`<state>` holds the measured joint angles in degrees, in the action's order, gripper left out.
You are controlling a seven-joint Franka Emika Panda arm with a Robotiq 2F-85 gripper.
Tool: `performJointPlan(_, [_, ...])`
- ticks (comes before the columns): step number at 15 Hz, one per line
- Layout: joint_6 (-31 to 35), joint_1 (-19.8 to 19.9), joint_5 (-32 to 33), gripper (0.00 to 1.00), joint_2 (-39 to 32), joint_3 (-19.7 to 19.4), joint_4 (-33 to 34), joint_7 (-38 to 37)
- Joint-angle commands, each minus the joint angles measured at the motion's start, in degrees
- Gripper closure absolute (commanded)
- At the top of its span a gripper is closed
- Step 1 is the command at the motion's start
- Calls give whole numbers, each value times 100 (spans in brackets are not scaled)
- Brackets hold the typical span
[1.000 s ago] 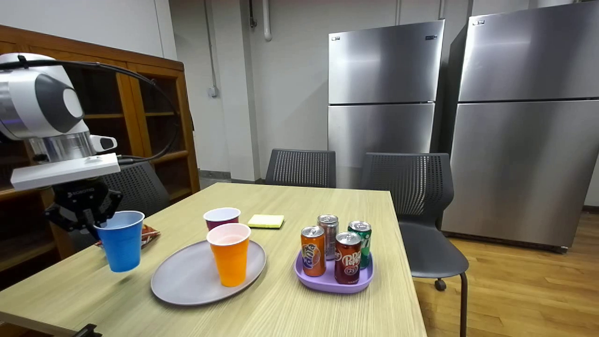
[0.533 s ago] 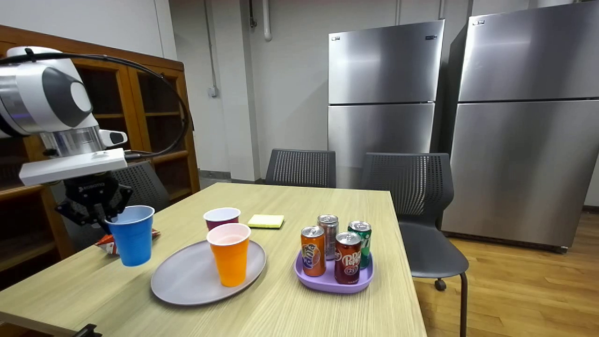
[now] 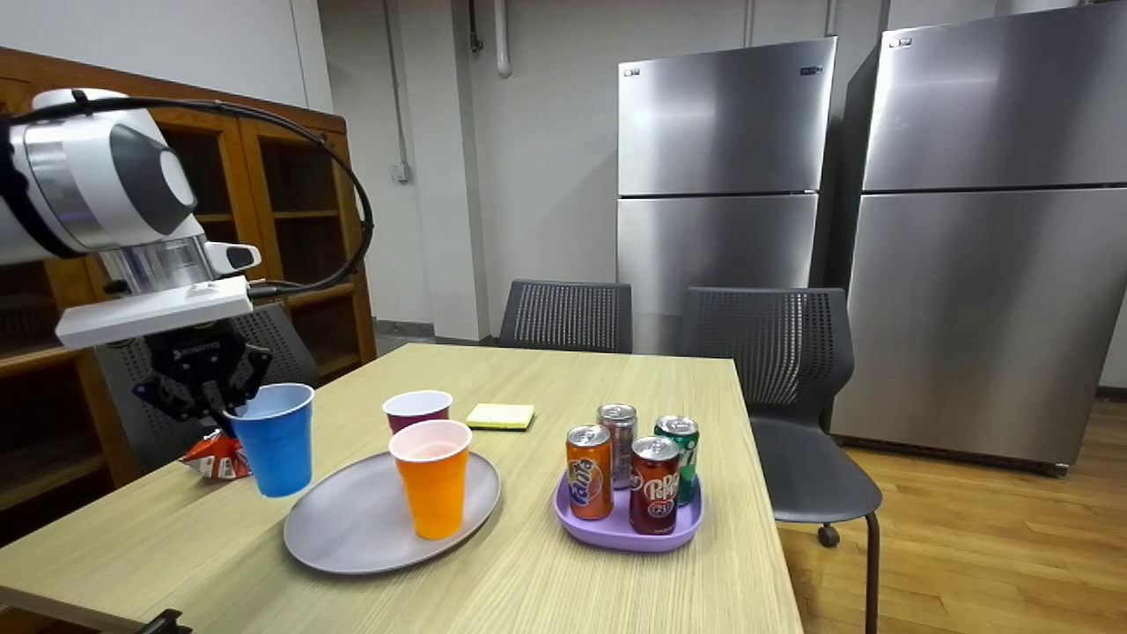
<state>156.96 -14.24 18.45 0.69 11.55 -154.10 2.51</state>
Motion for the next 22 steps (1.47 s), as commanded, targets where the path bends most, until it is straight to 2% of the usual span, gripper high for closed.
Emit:
performJointPlan(1, [-243, 84, 436, 99, 44, -101, 90, -546])
performJointPlan(14, [-263, 52, 1023, 99, -539, -607, 477, -1509])
performJointPlan(22, [-260, -18, 978, 99, -1084, -779, 869, -1490])
